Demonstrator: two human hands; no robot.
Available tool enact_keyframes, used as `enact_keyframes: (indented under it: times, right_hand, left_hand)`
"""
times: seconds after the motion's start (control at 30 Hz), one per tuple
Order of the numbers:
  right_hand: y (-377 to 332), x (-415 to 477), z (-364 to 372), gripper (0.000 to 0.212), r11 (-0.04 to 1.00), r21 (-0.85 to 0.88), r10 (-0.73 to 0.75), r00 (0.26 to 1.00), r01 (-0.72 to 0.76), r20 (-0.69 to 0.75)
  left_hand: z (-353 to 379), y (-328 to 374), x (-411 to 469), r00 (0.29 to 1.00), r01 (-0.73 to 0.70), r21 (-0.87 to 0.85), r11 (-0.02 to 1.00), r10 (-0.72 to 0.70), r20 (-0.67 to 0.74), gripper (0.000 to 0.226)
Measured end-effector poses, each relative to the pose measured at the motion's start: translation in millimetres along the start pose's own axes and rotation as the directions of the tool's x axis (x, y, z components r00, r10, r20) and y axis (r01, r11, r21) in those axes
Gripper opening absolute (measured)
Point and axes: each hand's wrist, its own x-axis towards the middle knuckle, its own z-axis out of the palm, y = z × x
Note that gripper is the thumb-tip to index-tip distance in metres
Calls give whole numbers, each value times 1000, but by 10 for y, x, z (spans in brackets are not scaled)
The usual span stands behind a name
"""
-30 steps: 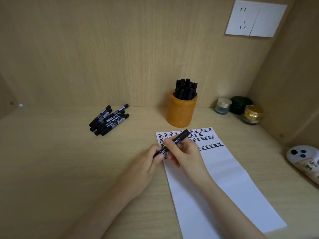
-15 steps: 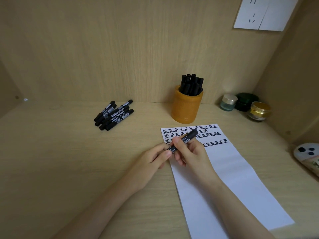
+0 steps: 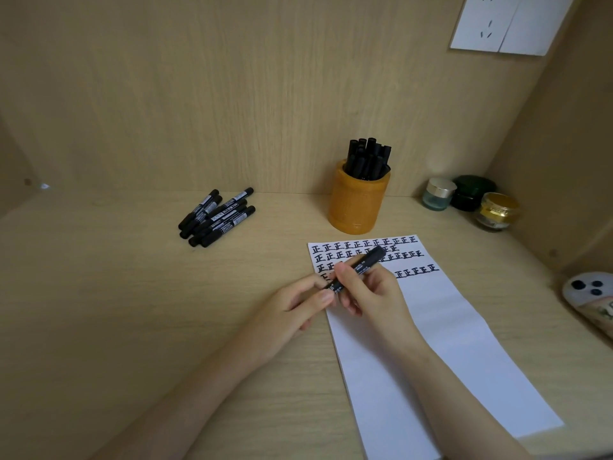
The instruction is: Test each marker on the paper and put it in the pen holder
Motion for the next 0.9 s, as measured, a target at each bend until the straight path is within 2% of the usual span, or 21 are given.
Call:
enact_keyframes:
  times: [0.1,0.2,0.27,0.37,0.47,0.7,0.9]
  right_hand:
    - [-43,24,-45,27,996,82,31,988,-19,-152]
    - [-79,78,-188,36,980,198,67,949,-6,-307]
    - [-80,75,-266,37,981,189,97,943,-37,-318]
    - [-34,45,-294,30,976,174,175,951,-133,-253]
    - [11,44,-271,9,971,146,219,955,-192,-202]
    - [70,70,-148,33,988,-45,132,954,-150,-268]
    - [214,92,-152,30,987,-87,101,939,-136,-328]
  left_hand:
    - [-9,11,-2,994,-1,90,996,10,-106,21]
    - [-84,-87,-10,980,11,296,955,48,-192,28]
    - [-106,-166,-26,988,13,439,899,57,-147,24]
    - [-86,-186,-31,994,15,564,825,47,-96,13]
    - [-79,-206,-30,996,19,610,792,39,-82,17]
    - [-63,-170,-44,997,45,636,771,1,-73,20]
    - [-49,-144,-45,996,72,643,762,-20,-89,18]
